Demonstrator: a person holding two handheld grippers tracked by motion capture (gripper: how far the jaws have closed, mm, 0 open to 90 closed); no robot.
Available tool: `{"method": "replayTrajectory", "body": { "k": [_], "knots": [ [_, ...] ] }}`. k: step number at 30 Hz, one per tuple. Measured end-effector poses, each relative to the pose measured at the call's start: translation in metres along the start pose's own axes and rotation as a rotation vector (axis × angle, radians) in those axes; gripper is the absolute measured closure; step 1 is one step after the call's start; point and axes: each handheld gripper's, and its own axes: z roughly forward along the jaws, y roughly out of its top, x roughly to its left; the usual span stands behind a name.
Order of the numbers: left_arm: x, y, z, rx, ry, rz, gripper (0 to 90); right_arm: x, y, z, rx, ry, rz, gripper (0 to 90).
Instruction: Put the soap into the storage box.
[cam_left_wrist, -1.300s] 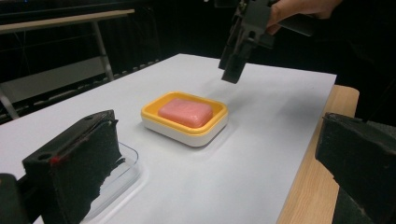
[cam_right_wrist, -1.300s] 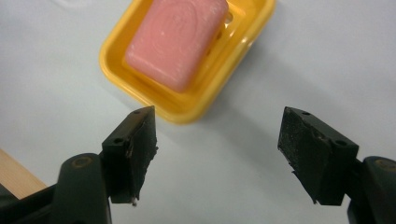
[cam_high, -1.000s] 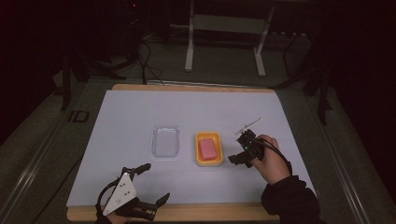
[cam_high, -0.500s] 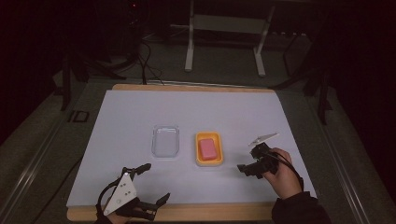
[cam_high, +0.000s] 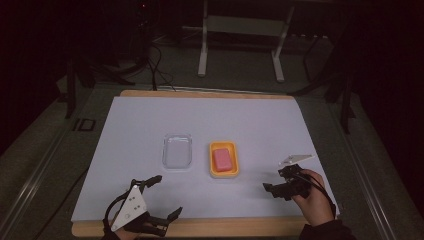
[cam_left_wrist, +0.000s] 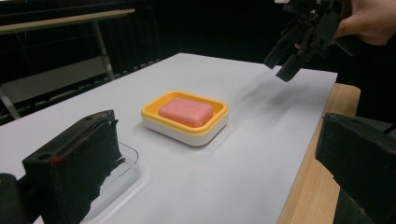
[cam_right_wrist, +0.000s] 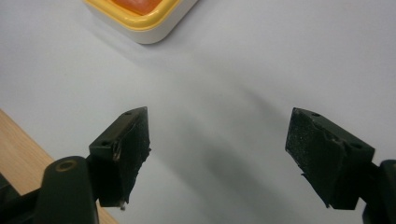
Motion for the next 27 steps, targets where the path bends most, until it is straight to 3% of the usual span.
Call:
{"method": "replayTrajectory", "body": {
  "k": [3, 13, 15, 23, 27],
  "knots": [
    [0.0, 0.0, 0.0, 0.0, 0.0, -0.002, 0.5, -0.002, -0.007, -0.004, -0.021, -0.011, 0.021, 21.5],
    [0.0, 0.0, 0.001, 0.003, -0.003, -0.001, 0.5, -0.004, -0.031, -0.007, -0.056, -0.023, 0.012, 20.2],
    [0.0, 0.0, 0.001, 0.006, -0.003, 0.001, 0.5, -0.005, -0.035, -0.008, -0.066, -0.009, 0.024, 19.3],
    [0.0, 0.0, 0.001, 0.005, -0.005, 0.0, 0.5, -0.003, -0.047, -0.004, -0.09, -0.008, 0.01, 18.5],
    [0.001, 0.0, 0.0, 0.007, -0.007, -0.002, 0.5, -0.003, -0.047, -0.002, -0.13, -0.015, 0.012, 18.7]
  ]
}}
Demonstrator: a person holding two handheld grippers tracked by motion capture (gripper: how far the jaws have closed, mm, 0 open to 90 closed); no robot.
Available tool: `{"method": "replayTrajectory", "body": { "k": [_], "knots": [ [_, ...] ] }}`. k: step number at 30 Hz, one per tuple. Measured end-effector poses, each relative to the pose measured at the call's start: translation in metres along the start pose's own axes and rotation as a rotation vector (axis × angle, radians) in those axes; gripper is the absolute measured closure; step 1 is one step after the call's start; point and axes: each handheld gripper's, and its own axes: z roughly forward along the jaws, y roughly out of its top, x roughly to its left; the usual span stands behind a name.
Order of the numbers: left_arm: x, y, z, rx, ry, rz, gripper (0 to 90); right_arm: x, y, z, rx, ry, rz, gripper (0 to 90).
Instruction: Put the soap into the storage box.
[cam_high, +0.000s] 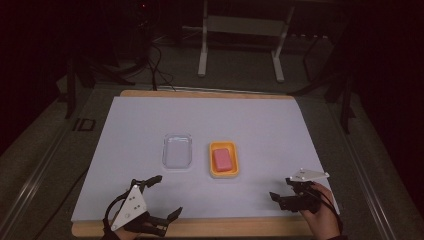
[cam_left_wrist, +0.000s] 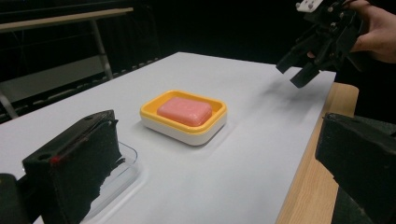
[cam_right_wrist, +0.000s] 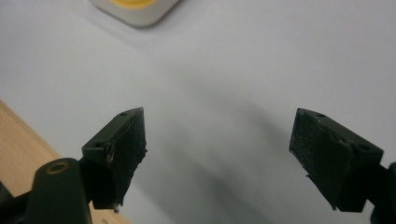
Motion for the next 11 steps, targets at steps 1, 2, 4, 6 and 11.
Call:
{"method": "replayTrajectory", "body": {
  "k": [1, 2, 4, 6, 11],
  "knots": [
    [0.0, -0.0001, 0.0003, 0.001, -0.001, -0.001, 0.5, 0.0, 0.0007, -0.0004, -0.009, -0.003, -0.008, 18.7],
    [0.0, -0.0001, 0.0005, 0.003, -0.003, -0.001, 0.5, 0.0003, 0.0012, -0.0009, -0.017, -0.01, -0.008, 18.7],
    [-0.0004, -0.0002, 0.0012, 0.005, -0.007, -0.004, 0.5, -0.0005, 0.0012, -0.0011, -0.031, -0.016, -0.011, 18.7],
    [-0.0005, -0.0002, 0.0015, 0.006, -0.008, -0.004, 0.5, -0.0018, 0.0004, -0.0005, -0.024, -0.021, -0.011, 18.9],
    [0.0, -0.0001, 0.0015, 0.011, -0.006, -0.003, 0.5, -0.0029, -0.0011, 0.0011, -0.02, -0.017, -0.006, 18.9]
  ]
}}
